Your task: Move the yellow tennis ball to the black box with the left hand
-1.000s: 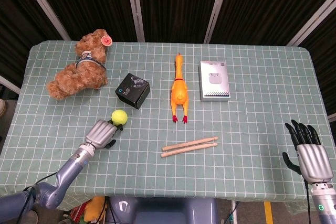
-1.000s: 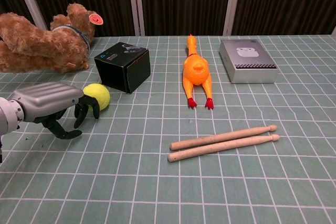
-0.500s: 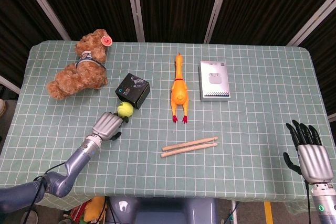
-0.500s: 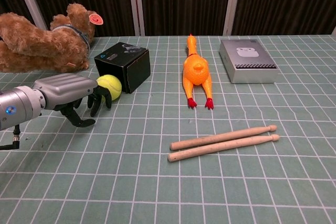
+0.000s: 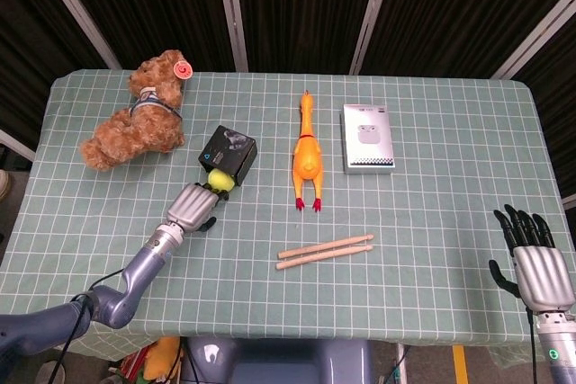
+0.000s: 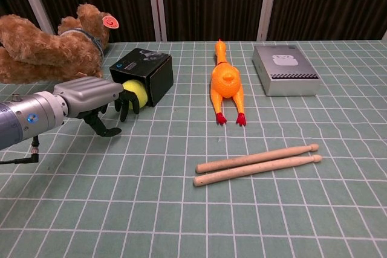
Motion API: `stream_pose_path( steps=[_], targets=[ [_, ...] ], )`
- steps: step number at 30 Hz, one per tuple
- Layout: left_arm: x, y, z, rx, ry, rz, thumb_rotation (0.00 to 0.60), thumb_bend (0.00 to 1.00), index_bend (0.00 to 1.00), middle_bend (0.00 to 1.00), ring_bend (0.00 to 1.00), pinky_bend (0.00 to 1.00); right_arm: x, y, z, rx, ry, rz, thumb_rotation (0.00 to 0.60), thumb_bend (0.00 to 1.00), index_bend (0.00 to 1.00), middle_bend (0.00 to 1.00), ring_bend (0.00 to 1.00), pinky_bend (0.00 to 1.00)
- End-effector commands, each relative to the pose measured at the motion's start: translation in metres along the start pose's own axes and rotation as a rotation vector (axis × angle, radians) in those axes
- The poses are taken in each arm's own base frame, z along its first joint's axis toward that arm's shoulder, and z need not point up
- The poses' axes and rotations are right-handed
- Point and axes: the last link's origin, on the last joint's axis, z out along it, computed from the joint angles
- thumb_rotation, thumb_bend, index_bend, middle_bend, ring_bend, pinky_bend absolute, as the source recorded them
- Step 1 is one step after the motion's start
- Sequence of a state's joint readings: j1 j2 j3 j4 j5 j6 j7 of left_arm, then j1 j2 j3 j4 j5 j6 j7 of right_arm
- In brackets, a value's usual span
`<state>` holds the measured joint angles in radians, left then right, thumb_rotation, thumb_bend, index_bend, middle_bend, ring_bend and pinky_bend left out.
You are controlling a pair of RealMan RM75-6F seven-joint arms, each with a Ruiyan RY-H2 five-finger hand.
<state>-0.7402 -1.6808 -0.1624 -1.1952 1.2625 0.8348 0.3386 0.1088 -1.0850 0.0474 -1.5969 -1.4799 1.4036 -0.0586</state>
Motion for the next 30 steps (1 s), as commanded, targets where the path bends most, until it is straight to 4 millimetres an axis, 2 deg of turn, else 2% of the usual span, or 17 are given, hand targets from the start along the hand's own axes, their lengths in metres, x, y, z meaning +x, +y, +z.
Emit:
stream_pose_path(
  steps=[1,3,7,14,21,26,30],
  targets=[
    [0.003,0.003,0.002,-0.001,0.024,0.010,0.600,0.32,0.26,0.31,0.20,0.31,0.002,0.002,0.000,-0.006,0.006,0.003,0.600,0.44,0.00,0.00,0.00,0.00],
    [0.006,0.004,0.002,-0.002,0.041,0.014,0.600,0.32,0.25,0.28,0.16,0.28,0.003,0.004,-0.001,-0.011,0.009,0.006,0.600,0.44,0.00,0.00,0.00,0.00],
    [0.009,0.002,0.003,0.004,0.054,0.026,0.600,0.31,0.18,0.12,0.01,0.12,0.004,0.004,-0.003,-0.010,0.010,0.008,0.600,0.44,0.00,0.00,0.00,0.00],
    [0.012,-0.002,0.006,0.019,0.022,0.046,0.600,0.30,0.08,0.00,0.00,0.04,0.005,0.002,-0.008,0.001,0.017,0.013,0.600,0.44,0.00,0.00,0.00,0.00],
    [0.013,-0.003,0.002,0.037,0.018,0.064,0.600,0.30,0.07,0.00,0.00,0.04,0.006,0.003,-0.008,-0.002,0.020,0.014,0.600,0.44,0.00,0.00,0.00,0.00],
    [0.018,-0.003,-0.019,0.012,0.017,0.071,0.600,0.27,0.05,0.01,0.00,0.04,0.006,0.003,-0.009,0.001,0.018,0.012,0.600,0.44,0.00,0.00,0.00,0.00],
    [0.022,-0.012,-0.056,0.004,0.018,0.110,0.600,0.23,0.03,0.03,0.00,0.04,0.006,0.002,-0.009,0.004,0.017,0.011,0.600,0.44,0.00,0.00,0.00,0.00]
  ],
)
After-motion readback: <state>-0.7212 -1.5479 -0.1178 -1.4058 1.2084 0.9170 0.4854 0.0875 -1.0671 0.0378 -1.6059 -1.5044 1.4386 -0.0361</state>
